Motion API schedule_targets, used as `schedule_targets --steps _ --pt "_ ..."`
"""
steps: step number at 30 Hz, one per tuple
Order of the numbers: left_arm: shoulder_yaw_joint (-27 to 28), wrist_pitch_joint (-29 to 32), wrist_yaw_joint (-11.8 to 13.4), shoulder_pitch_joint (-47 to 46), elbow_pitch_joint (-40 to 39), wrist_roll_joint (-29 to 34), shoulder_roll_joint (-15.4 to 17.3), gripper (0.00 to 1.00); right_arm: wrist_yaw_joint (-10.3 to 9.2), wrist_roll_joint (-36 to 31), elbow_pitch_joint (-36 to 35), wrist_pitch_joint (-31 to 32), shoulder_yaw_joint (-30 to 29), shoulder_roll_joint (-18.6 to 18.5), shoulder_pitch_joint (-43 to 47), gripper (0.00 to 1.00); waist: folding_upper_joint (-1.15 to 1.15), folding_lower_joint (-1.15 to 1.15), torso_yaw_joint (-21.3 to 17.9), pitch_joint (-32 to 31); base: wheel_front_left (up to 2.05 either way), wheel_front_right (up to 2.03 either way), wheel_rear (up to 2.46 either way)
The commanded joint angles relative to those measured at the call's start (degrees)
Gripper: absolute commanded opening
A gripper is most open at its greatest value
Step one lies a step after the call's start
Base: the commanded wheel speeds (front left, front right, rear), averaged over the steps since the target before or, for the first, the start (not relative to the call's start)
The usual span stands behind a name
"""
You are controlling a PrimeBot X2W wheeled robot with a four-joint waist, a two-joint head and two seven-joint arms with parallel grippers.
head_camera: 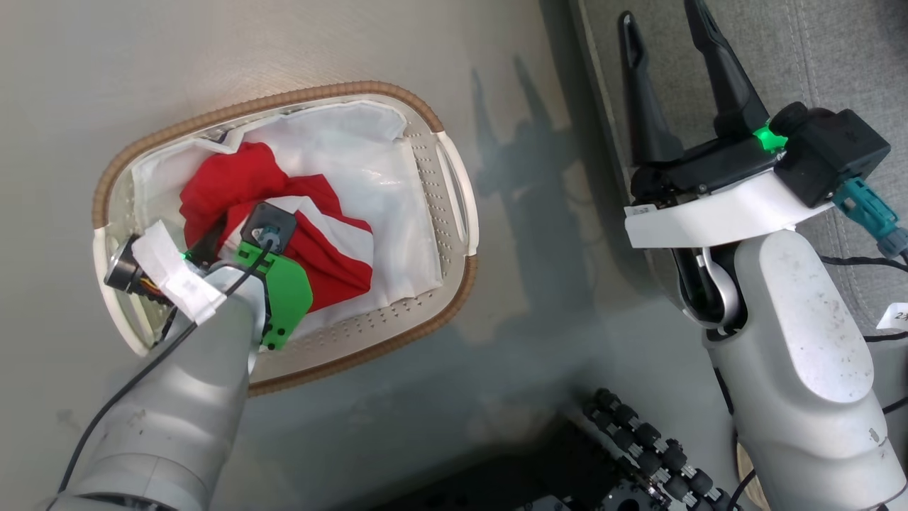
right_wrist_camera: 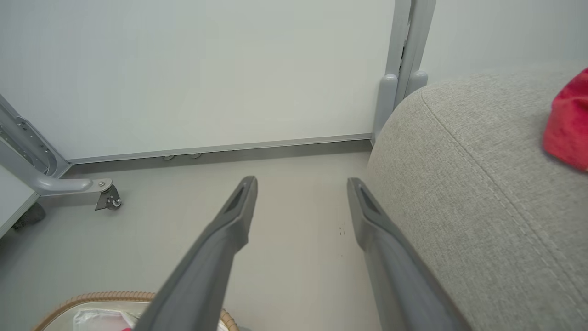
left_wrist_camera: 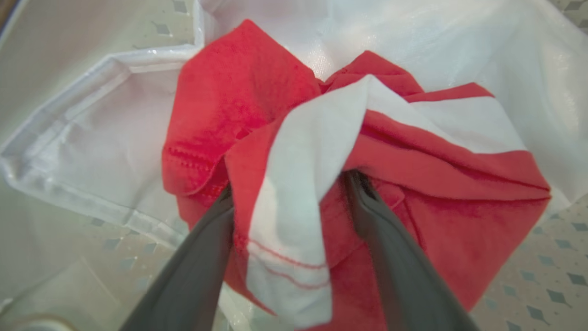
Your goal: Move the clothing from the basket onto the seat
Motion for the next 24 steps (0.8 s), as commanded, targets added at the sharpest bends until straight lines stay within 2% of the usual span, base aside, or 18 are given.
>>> schedule_targets --steps 1,12,20,21,22,23,24 --pt "-0.1 0.8 0.3 -1.2 0.2 0.2 0.9 1.0 -0.08 0.5 -0.4 -0.1 0.1 -0.2 -0.7 1.0 0.0 -0.01 -0.5 0.7 0.0 0.0 0.0" --pt "-1.9 5.2 0.4 -3.5 0.4 0.4 2.2 1.0 -0.08 2.4 -2.3 -0.1 0.6 -0.2 -2.1 1.0 0.0 -0.01 -2.4 3.8 0.0 0.0 0.0" --pt "-2.8 5.7 1.2 -4.1 0.5 -0.1 2.5 1.0 -0.08 3.5 -3.4 -0.1 0.3 -0.2 -3.0 1.0 0.0 -0.01 -3.2 5.5 0.0 0.0 0.0" --pt "-2.9 5.9 1.2 -4.0 0.5 -0.2 2.5 0.95 -0.08 3.5 -3.6 -0.1 0.2 -0.2 -2.9 1.0 0.0 -0.01 -3.2 5.6 0.0 0.0 0.0" --pt "-2.9 5.9 1.3 -3.9 0.5 -0.3 2.5 0.57 -0.08 3.6 -3.7 -0.1 0.1 -0.2 -2.9 1.0 0.0 -0.01 -3.2 5.7 0.0 0.0 0.0" --pt "-3.0 6.1 1.4 -3.8 0.6 -0.4 2.5 0.47 -0.08 3.7 -3.8 -0.1 0.1 -0.2 -2.8 1.0 0.0 -0.01 -3.2 5.8 0.0 0.0 0.0" --pt "-3.0 6.1 1.5 -3.7 0.6 -0.5 2.6 0.23 -0.08 3.8 -3.8 -0.1 0.2 -0.2 -2.8 1.0 0.0 -0.01 -3.2 5.9 0.0 0.0 0.0"
